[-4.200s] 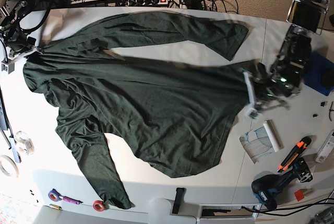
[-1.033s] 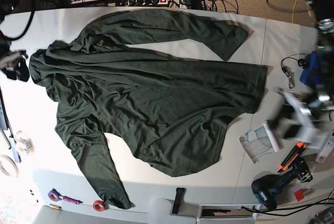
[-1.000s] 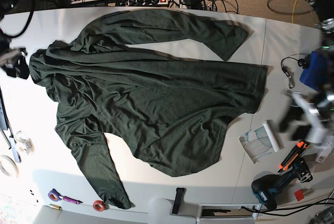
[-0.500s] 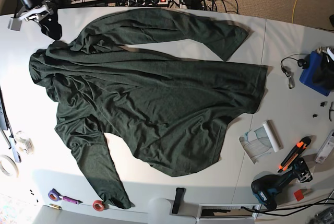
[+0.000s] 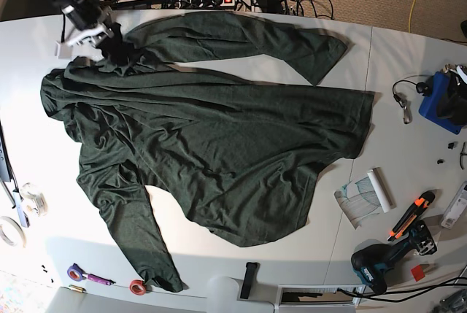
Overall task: Layout the t-shirt on the table in an organized manner, then fold the t-shirt properly
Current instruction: 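Grasp the sleeve cuff with the left gripper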
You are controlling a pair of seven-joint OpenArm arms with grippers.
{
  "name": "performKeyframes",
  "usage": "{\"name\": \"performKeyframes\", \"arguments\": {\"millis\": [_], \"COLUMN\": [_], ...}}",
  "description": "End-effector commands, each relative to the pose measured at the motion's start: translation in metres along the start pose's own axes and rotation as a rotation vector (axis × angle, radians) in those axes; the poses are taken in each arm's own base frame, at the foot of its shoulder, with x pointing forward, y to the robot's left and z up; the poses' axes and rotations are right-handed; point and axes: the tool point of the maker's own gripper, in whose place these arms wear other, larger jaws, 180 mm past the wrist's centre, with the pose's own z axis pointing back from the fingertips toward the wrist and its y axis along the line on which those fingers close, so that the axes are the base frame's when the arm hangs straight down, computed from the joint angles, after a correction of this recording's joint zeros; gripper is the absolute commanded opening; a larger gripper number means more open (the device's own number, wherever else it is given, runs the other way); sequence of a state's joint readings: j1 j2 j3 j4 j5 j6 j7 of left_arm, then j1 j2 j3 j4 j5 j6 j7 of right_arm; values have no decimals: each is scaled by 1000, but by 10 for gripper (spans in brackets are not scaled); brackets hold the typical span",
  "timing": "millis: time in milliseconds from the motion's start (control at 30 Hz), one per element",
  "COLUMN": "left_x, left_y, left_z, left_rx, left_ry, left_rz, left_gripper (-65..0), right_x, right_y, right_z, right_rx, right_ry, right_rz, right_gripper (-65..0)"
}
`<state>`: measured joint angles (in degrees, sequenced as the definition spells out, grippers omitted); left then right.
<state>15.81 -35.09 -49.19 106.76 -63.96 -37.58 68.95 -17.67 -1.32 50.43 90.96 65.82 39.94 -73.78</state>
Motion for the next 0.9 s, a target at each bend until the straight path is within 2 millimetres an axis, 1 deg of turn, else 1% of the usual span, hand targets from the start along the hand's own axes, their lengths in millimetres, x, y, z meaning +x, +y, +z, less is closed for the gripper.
{"name": "performKeyframes", "arguments": {"millis": [0,67,100,133,167,233,300,367,433,533,600,700,800,867], "left_x": [16,16,15,14,14,14,13,10,3,-16,-36,-65,-82,-87], "left_y": [1,1,2,3,3,3,4,4,3,-10,-20,-40,-59,-68], "left_z": [5,5,5,5,5,5,5,5,4,4,4,3,0,-3], "left_rx": [0,1,3,8,10,11,13,17,16,-37,-64,-110,-158,-186], "left_ry": [-44,-42,-40,-37,-36,-34,-30,-14,18,60,100,148,171,182], "left_rz": [-28,-29,-29,-31,-32,-31,-24,-13,5,47,86,166,215,231], "left_gripper": [-361,-361,-361,-361,-361,-361,-362,-362,-361,-361,-360,-352,-276,-259], "right_x": [5,7,8,15,24,38,47,51,51,52,53,52,53,53], "right_y": [0,0,0,-1,-1,-1,0,0,2,4,5,5,5,5], "right_z": [4,11,16,22,30,49,66,80,88,89,87,87,87,87], "right_rx": [1,5,4,-1,-8,-25,-42,-65,-81,-83,-78,-77,-77,-77], "right_ry": [-4,13,21,-3,-40,-110,-155,-176,-176,-175,-176,-175,-175,-175], "right_rz": [16,24,30,37,42,56,73,94,112,125,126,126,126,126], "right_gripper": [-427,-545,-593,-624,-637,-637,-637,-637,-637,-637,-637,-637,-637,-637]}}
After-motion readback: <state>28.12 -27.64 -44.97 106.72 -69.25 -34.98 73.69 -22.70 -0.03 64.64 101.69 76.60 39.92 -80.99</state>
